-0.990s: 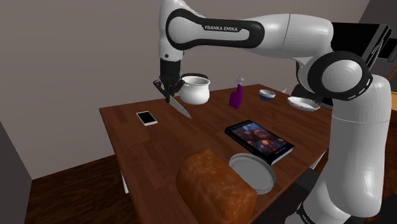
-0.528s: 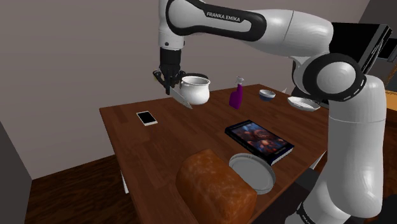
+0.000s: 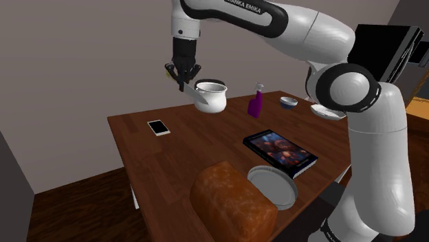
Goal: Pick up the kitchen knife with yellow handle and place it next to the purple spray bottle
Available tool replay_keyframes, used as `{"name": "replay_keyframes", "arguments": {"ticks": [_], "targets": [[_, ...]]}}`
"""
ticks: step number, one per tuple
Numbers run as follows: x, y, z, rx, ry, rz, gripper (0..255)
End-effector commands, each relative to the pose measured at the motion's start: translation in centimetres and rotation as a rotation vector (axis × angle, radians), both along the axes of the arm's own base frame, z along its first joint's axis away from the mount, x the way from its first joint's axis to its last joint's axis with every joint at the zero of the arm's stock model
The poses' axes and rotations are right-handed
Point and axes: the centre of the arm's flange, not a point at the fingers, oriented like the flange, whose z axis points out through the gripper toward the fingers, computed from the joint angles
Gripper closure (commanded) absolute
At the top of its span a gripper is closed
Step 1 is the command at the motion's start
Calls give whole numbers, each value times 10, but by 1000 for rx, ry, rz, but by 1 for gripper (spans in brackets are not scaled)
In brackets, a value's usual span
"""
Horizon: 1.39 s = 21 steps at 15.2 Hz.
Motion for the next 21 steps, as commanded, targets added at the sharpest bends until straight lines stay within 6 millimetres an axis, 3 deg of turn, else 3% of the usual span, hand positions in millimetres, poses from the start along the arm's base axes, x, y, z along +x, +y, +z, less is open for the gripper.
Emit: {"name": "replay_keyframes", "arguments": {"ticks": [1, 21], "targets": [[-1, -1, 9, 0, 1, 0, 255], [-21, -264, 9, 0, 1, 0, 255]]}}
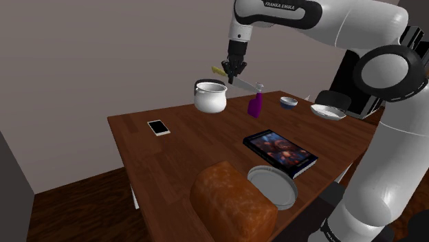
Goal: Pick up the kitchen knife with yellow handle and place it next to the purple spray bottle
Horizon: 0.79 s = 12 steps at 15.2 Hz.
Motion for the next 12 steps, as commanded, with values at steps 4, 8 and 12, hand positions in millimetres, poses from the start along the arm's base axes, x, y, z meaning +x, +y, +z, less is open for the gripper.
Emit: {"name": "replay_keyframes", "arguments": {"ticks": [4, 8, 12], "targets": [[-5, -71, 0, 0, 0, 1, 255], [-10, -123, 0, 0, 0, 1, 255], [-14, -176, 0, 0, 0, 1, 255]]}}
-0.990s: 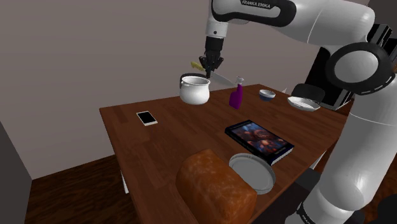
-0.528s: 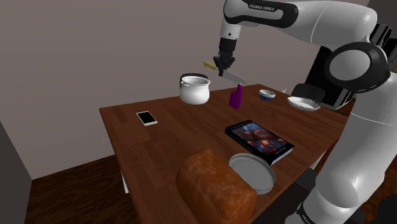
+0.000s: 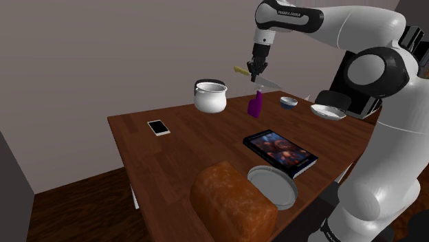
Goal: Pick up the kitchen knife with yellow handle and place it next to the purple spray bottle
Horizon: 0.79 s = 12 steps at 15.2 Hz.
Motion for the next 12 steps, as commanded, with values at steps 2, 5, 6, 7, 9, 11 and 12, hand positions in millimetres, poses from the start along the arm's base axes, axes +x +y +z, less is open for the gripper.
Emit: {"name": "replay_keyframes", "arguments": {"ticks": [2, 5, 6, 7, 9, 11, 12], "targets": [[-4, -41, 3, 0, 0, 1, 255], [-8, -80, 3, 0, 0, 1, 255], [-9, -94, 3, 0, 0, 1, 255], [-10, -107, 3, 0, 0, 1, 255], [-12, -133, 3, 0, 0, 1, 255], [-13, -144, -2, 0, 0, 1, 255], [-13, -144, -7, 0, 0, 1, 255]]}}
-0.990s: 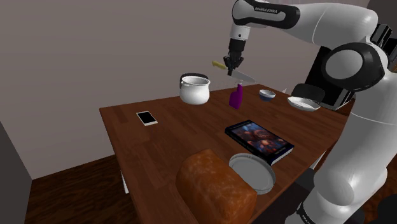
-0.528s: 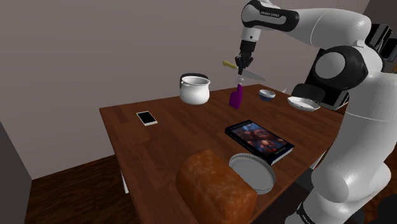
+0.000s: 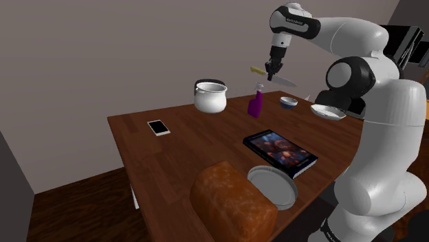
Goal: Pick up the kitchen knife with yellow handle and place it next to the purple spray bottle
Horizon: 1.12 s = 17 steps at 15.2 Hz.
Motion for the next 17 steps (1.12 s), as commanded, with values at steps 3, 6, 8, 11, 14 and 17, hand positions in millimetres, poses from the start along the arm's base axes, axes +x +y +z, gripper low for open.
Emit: {"name": "replay_keyframes", "arguments": {"ticks": [3, 6, 8, 11, 14, 17], "targets": [[0, -3, -20, 0, 0, 1, 255], [0, -3, -36, 0, 0, 1, 255], [0, -3, -46, 0, 0, 1, 255], [0, -3, -62, 0, 0, 1, 255], [0, -3, -78, 0, 0, 1, 255], [0, -3, -94, 0, 0, 1, 255]]}}
